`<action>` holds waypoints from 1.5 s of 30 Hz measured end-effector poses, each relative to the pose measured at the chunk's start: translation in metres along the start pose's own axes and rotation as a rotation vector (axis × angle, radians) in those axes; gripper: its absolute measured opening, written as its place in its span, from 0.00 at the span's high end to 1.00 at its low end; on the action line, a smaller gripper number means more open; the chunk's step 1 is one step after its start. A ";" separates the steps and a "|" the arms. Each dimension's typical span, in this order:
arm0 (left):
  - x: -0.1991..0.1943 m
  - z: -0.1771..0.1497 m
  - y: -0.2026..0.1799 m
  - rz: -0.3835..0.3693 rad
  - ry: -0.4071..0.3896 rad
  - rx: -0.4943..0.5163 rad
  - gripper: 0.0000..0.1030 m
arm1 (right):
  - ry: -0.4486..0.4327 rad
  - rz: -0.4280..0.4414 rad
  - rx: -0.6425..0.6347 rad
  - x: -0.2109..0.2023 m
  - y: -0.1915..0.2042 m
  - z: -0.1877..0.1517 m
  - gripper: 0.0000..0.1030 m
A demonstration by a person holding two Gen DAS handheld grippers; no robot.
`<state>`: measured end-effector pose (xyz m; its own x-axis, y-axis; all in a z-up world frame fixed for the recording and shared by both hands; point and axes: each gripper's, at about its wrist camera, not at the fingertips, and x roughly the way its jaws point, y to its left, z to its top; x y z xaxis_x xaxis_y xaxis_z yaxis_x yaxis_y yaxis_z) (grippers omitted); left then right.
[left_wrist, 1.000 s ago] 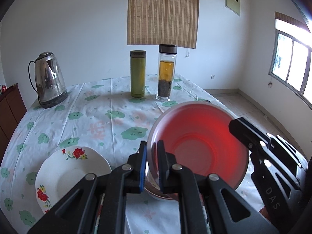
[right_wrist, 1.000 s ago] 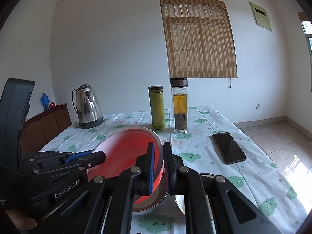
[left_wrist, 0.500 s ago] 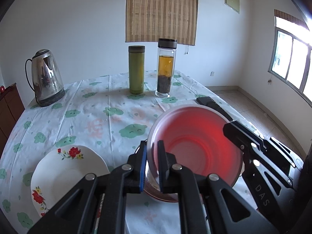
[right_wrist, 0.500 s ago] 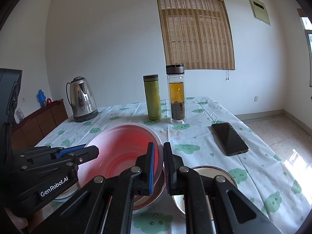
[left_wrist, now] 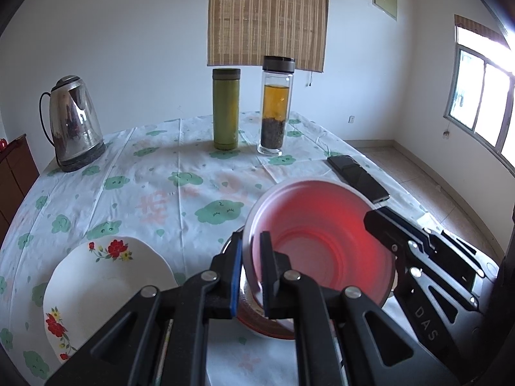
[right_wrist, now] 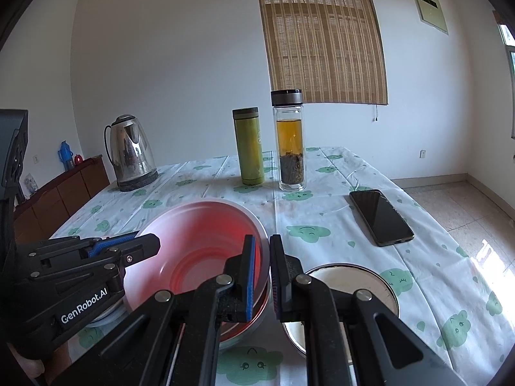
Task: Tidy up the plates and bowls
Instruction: 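Lower the pink bowl into the steel bowl with both grippers, then hold the pink bowl nested in the steel bowl with both grippers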
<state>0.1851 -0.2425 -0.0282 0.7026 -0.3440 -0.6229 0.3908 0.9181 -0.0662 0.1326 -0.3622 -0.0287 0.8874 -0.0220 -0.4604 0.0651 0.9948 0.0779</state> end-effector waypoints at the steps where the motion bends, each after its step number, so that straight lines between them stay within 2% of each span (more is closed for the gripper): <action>1: 0.001 0.000 0.001 0.001 0.003 -0.002 0.94 | 0.007 0.001 -0.001 0.002 0.000 -0.001 0.90; 17: 0.013 -0.004 0.008 0.008 0.048 -0.016 0.94 | 0.069 0.002 -0.023 0.013 0.005 -0.009 0.90; 45: 0.023 -0.010 0.009 0.014 0.084 -0.014 0.94 | 0.101 -0.009 -0.041 0.019 0.008 -0.015 0.90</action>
<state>0.1990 -0.2403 -0.0509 0.6554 -0.3142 -0.6868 0.3724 0.9256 -0.0681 0.1431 -0.3530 -0.0504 0.8361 -0.0228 -0.5481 0.0521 0.9979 0.0379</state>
